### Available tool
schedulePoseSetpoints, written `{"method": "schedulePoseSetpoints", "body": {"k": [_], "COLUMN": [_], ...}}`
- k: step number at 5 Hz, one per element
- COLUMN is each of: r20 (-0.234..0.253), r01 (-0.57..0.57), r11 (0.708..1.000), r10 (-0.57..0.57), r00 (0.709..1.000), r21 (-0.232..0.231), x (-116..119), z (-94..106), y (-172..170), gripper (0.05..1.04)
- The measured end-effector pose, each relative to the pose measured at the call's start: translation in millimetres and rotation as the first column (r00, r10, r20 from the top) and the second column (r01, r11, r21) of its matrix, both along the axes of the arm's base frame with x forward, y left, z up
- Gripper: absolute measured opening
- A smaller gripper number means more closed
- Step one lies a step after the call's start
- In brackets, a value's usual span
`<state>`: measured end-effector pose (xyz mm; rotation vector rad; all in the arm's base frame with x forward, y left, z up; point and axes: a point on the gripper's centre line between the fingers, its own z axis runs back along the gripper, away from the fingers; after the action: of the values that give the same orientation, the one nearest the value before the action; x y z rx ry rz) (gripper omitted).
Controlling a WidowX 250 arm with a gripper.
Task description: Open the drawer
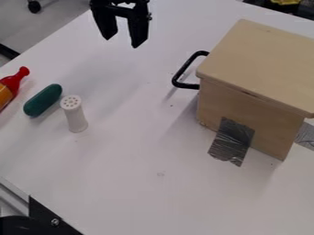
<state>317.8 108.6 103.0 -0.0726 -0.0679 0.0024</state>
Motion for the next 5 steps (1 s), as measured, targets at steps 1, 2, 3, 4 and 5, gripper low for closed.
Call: {"method": "schedulePoseSetpoints", "body": {"k": [1,2,3,4,5], "r20": [-0.031,-0.05,-0.04,-0.023,-0.023], "r01": [-0.011,-0.006,0.015,0.024,0.04], "r11": [1.0,1.0,0.999,0.999,0.996], "r10": [0.01,0.006,-0.014,-0.023,-0.038], "r00": [0.999,0.999,0.999,0.999,0.999], "r21": [-0.012,0.002,0.028,0.048,0.082], "x": [-1,11,22,27,29], "z": [-10.2,-19.4,-20.2,-23.1,-26.4], "y": [-2,-1,-2,-3,-7], "gripper": [1.001,1.001,1.001,1.001,1.001]}}
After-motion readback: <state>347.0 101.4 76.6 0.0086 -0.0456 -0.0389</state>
